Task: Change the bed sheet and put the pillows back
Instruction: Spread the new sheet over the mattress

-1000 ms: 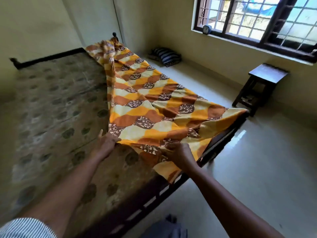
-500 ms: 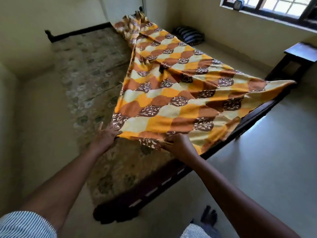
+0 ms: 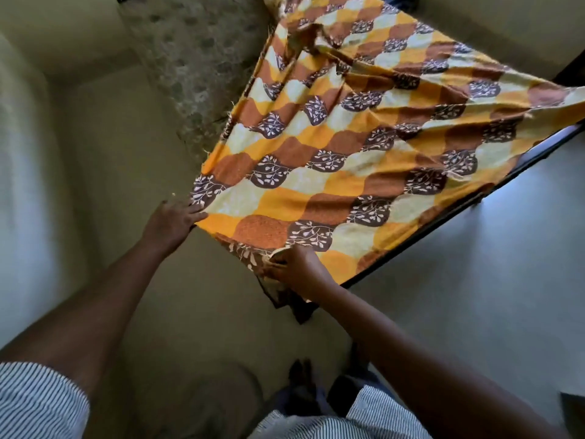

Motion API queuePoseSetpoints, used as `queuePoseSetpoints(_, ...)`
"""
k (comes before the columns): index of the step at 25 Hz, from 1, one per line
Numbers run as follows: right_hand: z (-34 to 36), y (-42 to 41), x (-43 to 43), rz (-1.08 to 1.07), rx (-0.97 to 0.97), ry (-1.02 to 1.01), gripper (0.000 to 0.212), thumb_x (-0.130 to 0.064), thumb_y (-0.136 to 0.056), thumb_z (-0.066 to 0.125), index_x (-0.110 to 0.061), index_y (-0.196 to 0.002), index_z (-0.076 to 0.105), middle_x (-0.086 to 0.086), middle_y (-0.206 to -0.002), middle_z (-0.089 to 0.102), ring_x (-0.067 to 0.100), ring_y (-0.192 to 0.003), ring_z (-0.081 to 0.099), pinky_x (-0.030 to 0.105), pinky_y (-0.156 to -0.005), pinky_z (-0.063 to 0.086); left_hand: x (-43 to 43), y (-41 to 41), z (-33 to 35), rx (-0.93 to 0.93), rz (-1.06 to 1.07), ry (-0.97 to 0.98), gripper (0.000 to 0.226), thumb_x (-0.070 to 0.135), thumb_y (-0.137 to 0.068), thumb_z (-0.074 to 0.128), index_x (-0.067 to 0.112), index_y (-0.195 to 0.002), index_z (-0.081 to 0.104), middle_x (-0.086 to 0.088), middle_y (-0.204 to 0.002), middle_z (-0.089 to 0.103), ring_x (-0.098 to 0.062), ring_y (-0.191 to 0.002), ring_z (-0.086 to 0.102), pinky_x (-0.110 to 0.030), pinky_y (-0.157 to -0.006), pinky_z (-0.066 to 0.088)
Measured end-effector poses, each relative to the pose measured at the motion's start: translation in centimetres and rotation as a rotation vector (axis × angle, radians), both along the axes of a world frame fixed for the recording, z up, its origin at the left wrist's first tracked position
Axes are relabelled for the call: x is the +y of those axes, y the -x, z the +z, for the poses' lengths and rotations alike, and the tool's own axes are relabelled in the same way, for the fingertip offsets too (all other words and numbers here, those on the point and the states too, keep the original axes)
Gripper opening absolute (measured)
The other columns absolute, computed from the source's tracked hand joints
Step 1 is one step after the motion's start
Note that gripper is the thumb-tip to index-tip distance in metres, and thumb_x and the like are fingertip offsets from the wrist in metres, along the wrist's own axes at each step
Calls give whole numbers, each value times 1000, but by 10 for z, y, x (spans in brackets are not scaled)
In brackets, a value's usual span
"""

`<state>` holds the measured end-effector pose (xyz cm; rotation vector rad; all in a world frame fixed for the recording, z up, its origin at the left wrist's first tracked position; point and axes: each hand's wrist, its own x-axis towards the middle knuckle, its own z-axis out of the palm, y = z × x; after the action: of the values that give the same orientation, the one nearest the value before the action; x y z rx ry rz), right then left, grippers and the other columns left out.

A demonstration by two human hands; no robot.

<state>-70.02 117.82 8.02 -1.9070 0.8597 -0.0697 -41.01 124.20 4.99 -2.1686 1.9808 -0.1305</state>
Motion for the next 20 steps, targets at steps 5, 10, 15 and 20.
queuePoseSetpoints(5, -4, -19, 21, 33, 37, -5, 46, -31, -85, 66, -21, -48, 40, -3, -49, 35, 7, -44, 28, 20, -41, 23, 37, -15, -18, 45, 54, -43, 49, -5, -54, 82, 11, -99, 73, -13, -109, 69, -33, -102, 65, -55, -91, 41)
queuePoseSetpoints(10, -11, -24, 16, 158, 151, 64, 31, -44, -90, 54, -18, -98, 70, 6, -91, 68, 20, -83, 62, 26, -63, 44, 23, -7, -22, 165, 195, -51, 43, 1, -81, 61, 16, -121, 63, -10, -136, 53, -26, -129, 45, -49, -112, 16)
queuePoseSetpoints(15, -20, -50, -16, 101, 118, 56, 27, -27, -94, 54, -12, -113, 64, 1, -104, 66, 18, -91, 61, 24, -71, 47, 18, -6, -38, 318, 219, -54, 35, 17, -89, 59, 20, -124, 60, -5, -137, 52, -21, -130, 44, -45, -113, 13)
queuePoseSetpoints(20, -37, -120, -63, -77, 82, -24, 20, -17, -92, 55, -12, -108, 67, 5, -102, 70, 9, -74, 59, 22, -69, 48, -19, -62, -44, 483, 347, -86, 34, 29, -97, 46, 24, -129, 55, 2, -141, 48, -14, -132, 40, -39, -114, 13)
